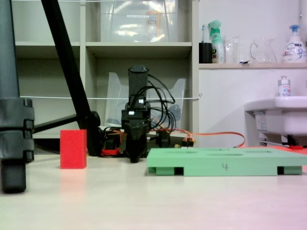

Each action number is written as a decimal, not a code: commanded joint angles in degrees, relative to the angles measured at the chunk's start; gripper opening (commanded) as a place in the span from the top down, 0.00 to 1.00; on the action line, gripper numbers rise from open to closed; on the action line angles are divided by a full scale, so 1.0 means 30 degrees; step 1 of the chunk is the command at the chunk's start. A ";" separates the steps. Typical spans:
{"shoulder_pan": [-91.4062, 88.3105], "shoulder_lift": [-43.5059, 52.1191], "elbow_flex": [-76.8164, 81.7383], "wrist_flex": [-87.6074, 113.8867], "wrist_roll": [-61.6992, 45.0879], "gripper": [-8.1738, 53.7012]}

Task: Put the square block into the corresponding hole

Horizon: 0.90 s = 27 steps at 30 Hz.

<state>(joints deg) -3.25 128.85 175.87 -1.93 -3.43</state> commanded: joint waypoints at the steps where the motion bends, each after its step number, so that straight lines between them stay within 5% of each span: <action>1: -0.1318 0.1318 0.1230 0.0439 0.0000 0.32; 8: -0.1230 0.1318 0.1230 0.0439 0.0264 0.32; 11: -0.1436 0.1318 0.0879 -0.2578 1.0605 0.32; 13: -0.0732 0.1318 -0.1465 -0.2285 1.4531 0.37; 18: 0.1611 0.1201 -1.3271 1.4063 2.3408 0.39; 27: 0.4600 -0.1201 -2.5518 3.0146 2.5195 0.42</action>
<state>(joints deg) 9.23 126.21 102.04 83.67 71.72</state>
